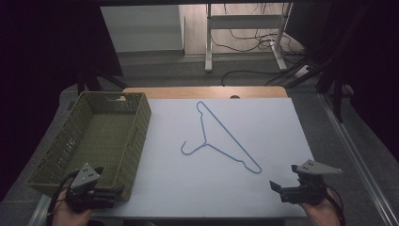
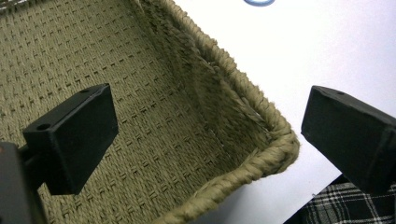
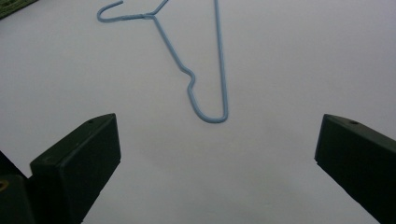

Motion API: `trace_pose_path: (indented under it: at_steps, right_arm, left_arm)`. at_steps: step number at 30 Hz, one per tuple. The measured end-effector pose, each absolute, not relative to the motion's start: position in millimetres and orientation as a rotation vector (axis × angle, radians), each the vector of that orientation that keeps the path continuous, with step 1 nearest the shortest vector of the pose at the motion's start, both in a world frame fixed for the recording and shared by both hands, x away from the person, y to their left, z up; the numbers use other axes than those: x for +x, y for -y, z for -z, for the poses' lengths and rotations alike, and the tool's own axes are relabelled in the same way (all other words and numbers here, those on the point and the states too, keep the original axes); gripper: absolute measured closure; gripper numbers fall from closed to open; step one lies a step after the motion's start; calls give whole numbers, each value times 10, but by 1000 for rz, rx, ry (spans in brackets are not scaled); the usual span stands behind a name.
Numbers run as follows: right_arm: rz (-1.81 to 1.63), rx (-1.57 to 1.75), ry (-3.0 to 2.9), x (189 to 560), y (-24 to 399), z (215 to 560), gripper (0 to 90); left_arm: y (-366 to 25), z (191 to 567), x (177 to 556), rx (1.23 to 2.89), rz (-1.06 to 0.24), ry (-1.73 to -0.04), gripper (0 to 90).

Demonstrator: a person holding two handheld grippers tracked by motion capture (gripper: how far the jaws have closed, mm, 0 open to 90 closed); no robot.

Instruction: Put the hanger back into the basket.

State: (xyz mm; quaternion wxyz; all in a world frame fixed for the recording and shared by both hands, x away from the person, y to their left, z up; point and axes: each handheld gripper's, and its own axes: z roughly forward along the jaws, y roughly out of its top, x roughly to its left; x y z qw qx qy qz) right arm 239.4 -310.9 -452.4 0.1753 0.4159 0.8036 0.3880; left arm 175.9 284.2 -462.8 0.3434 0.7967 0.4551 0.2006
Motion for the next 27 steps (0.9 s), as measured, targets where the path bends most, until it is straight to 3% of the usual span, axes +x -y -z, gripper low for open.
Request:
trace_pose_path:
  at_steps: [27]
  right_arm:
    - [-1039,1195,-2343,2510,2883,4439,0]
  left_arm:
    - [-2841,4634,1760,2075,-531,-1163,31]
